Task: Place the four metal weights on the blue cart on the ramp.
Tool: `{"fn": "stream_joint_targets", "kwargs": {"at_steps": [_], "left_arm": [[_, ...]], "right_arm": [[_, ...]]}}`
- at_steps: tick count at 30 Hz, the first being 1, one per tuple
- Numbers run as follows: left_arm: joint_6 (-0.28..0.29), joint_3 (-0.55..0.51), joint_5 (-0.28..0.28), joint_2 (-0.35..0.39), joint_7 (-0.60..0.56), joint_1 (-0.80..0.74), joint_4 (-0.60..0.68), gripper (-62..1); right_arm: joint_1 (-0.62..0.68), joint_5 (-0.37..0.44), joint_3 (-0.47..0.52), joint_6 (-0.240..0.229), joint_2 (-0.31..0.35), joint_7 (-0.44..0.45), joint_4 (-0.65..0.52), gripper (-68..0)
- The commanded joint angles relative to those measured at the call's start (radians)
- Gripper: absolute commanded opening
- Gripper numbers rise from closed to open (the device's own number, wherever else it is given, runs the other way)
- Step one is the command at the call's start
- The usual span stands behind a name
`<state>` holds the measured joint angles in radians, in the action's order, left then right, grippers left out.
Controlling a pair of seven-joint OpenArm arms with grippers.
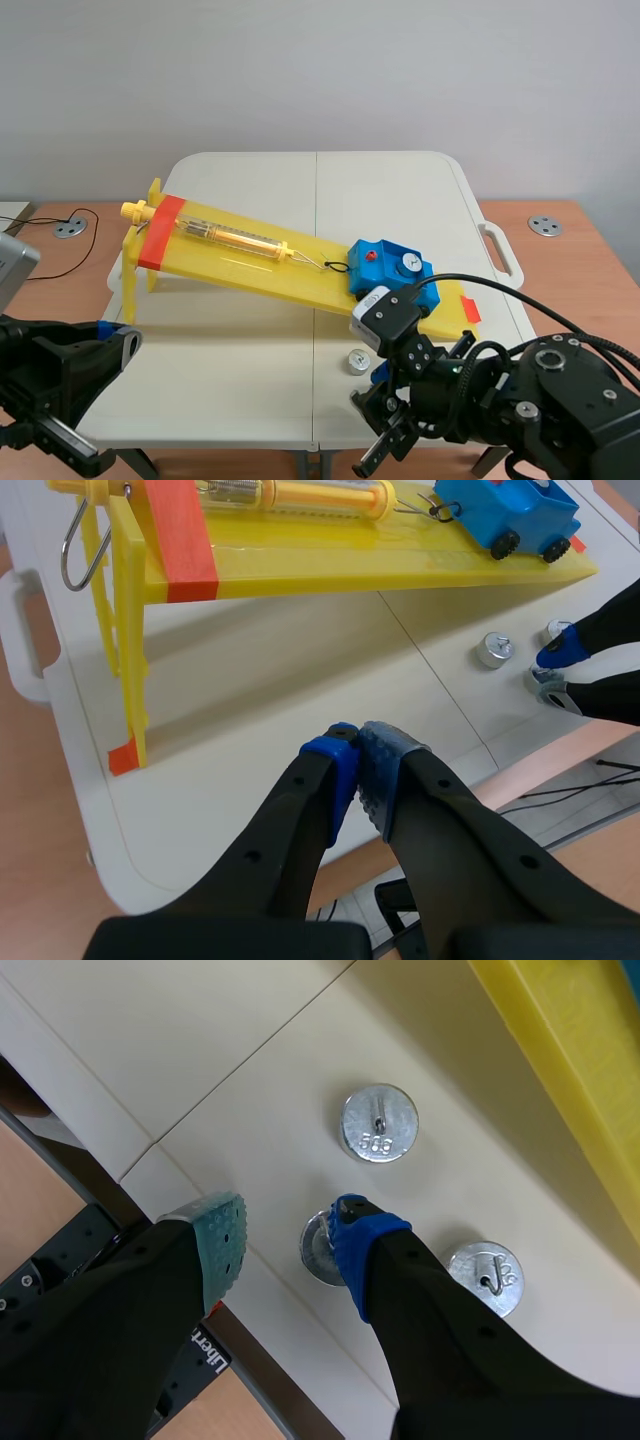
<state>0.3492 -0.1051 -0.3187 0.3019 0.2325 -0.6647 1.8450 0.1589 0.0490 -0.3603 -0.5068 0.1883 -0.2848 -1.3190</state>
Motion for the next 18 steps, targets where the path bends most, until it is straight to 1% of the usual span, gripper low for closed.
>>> {"fn": "stream_joint_targets", "kwargs": {"at_steps": [1, 4, 7, 12, 18], "left_arm": [[0.021, -0.013, -0.056, -0.005, -0.101, 0.020, 0.064, -58.2], [0.021, -0.013, -0.056, -0.005, -0.101, 0.020, 0.064, -58.2], [0.021, -0.013, -0.056, -0.005, -0.101, 0.020, 0.064, -58.2], [0.021, -0.013, -0.056, -0.005, -0.101, 0.020, 0.064, -58.2], [0.021, -0.013, -0.056, -0.005, -0.101, 0.020, 0.064, -58.2]], "right_arm": [[-0.079, 0.025, 0.002, 0.051, 0.002, 0.135, -0.058, -45.8], [-0.079, 0.024, -0.001, 0.055, 0.002, 0.135, -0.053, -45.8], [-0.079, 0.024, -0.001, 0.074, 0.002, 0.143, -0.032, -45.8], [-0.088, 0.024, -0.001, 0.073, 0.002, 0.155, 0.009, -46.3], [-0.089, 0.024, -0.001, 0.073, 0.002, 0.140, 0.020, -51.3]]}}
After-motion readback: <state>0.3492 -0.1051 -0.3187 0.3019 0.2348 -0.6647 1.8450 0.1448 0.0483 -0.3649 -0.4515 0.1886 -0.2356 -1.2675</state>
